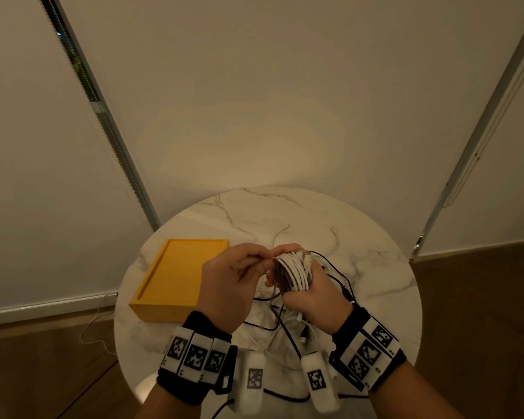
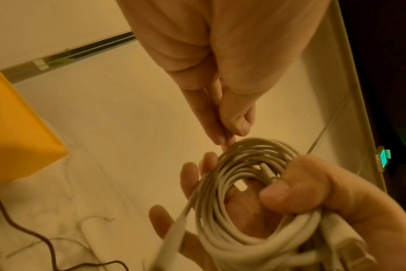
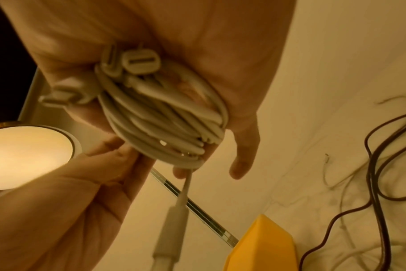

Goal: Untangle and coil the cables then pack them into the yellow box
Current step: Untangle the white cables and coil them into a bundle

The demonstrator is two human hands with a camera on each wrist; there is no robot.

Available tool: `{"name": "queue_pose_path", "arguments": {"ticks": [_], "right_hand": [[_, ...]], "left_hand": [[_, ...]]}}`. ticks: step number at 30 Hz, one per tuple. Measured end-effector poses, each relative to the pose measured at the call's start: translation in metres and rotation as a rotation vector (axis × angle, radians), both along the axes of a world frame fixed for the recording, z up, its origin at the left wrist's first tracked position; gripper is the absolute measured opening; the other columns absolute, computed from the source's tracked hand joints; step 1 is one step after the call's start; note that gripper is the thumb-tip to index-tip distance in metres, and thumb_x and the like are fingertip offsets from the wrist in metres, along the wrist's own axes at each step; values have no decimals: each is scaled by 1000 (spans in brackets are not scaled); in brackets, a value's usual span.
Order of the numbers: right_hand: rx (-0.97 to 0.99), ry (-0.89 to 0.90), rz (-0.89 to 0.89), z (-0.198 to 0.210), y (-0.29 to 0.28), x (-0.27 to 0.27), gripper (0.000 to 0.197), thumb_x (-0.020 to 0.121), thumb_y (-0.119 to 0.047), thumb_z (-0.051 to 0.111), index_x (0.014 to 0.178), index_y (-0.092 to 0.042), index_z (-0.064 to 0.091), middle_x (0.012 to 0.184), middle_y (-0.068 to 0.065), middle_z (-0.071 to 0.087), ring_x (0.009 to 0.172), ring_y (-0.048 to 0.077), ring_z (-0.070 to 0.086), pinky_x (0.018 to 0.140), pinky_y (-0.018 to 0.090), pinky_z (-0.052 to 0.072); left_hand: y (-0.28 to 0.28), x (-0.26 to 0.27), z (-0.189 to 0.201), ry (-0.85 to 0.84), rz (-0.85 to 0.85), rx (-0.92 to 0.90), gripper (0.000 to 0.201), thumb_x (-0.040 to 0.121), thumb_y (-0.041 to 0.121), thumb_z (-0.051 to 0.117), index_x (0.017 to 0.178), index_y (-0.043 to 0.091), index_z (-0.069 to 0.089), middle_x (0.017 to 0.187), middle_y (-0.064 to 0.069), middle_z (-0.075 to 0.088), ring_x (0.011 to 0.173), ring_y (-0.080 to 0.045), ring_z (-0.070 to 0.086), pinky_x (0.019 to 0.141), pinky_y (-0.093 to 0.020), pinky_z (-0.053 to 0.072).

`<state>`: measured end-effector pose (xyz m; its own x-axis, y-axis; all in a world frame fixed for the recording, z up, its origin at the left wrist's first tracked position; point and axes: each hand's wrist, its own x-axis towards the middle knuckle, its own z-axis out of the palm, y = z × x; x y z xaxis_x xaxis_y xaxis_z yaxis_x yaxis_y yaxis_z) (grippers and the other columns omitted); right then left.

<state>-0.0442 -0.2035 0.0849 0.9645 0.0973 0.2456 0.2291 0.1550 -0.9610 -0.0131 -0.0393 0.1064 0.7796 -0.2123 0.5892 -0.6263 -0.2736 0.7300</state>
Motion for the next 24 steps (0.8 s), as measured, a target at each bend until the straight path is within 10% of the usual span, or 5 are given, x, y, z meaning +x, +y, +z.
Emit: {"name": "queue_pose_path", "arguments": {"ticks": [6,15,24], "right_hand": [[329,83,-11,3,-8,2,60,58,10,56,116,-4,50,93,15,59,85,32,62,75,51,57],[634,87,-158,10,-14,4,55,61,9,50,113,-9,54,94,15,58,85,27,61,64,41,56],[610,118,-91,4,-17,5,60,62,3,55,121,-9,54,123,30,65,102,43,66,89,57,54]], "left_hand": [[3,-4,-7,167,-60,97,22,88,9,73,92,30,70,87,14,74,84,-1,70,73,-25,59],[-20,-18,-9,205,-207,125,14,86,10,75,99,15,79,96,7,75,91,0,70,79,-22,58],[-29,-18,-10,232,-169,61,33,87,13,71,119,18,70,92,6,73,87,-9,71,80,-32,60]]}}
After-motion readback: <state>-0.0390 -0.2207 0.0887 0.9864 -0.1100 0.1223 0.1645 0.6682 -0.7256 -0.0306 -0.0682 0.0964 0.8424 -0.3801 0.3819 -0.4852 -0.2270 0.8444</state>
